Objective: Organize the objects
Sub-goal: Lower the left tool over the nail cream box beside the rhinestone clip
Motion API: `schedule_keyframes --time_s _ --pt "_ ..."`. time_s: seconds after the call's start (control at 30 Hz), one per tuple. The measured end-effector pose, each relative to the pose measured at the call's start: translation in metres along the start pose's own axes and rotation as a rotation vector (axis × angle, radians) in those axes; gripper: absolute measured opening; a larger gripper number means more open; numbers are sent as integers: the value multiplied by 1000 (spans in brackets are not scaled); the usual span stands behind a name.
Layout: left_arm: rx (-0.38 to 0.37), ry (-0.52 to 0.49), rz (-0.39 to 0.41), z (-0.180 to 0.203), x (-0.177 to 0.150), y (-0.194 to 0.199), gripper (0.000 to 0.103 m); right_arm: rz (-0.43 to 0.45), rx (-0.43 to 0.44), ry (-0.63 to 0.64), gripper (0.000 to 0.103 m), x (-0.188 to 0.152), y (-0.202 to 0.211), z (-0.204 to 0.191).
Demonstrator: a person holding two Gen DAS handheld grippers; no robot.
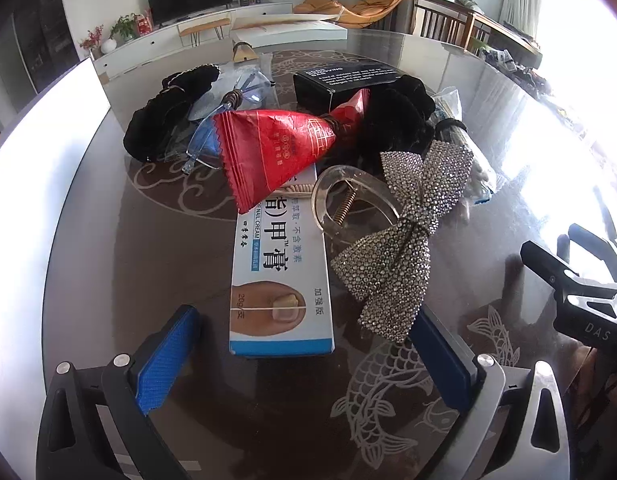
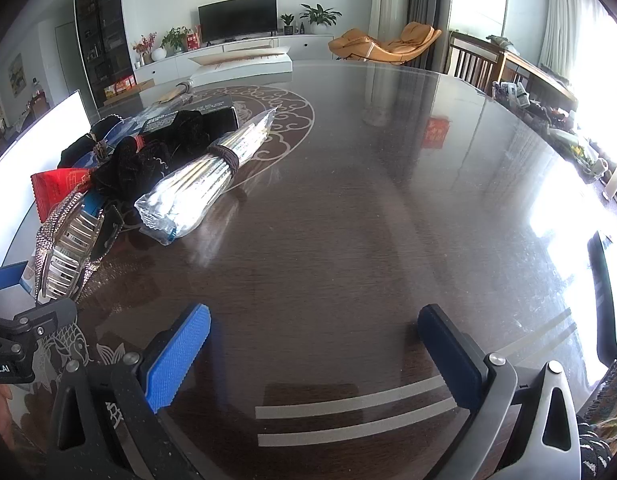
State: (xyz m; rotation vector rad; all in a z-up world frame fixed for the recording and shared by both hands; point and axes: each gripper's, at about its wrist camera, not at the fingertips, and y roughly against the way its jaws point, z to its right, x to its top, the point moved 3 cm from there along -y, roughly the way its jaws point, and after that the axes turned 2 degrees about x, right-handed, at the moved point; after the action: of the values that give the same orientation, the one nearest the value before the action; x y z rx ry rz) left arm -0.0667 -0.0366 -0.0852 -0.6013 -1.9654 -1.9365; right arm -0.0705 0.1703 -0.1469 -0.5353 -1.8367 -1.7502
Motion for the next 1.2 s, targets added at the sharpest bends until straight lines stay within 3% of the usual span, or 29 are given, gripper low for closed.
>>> schedule_keyframes --time_s 0.9,1.2 --pt "-2 0 -8 -2 -3 2 103 12 -1 0 103 0 0 0" --pt "-14 -20 -15 -14 -19 12 103 14 -2 0 103 0 0 0"
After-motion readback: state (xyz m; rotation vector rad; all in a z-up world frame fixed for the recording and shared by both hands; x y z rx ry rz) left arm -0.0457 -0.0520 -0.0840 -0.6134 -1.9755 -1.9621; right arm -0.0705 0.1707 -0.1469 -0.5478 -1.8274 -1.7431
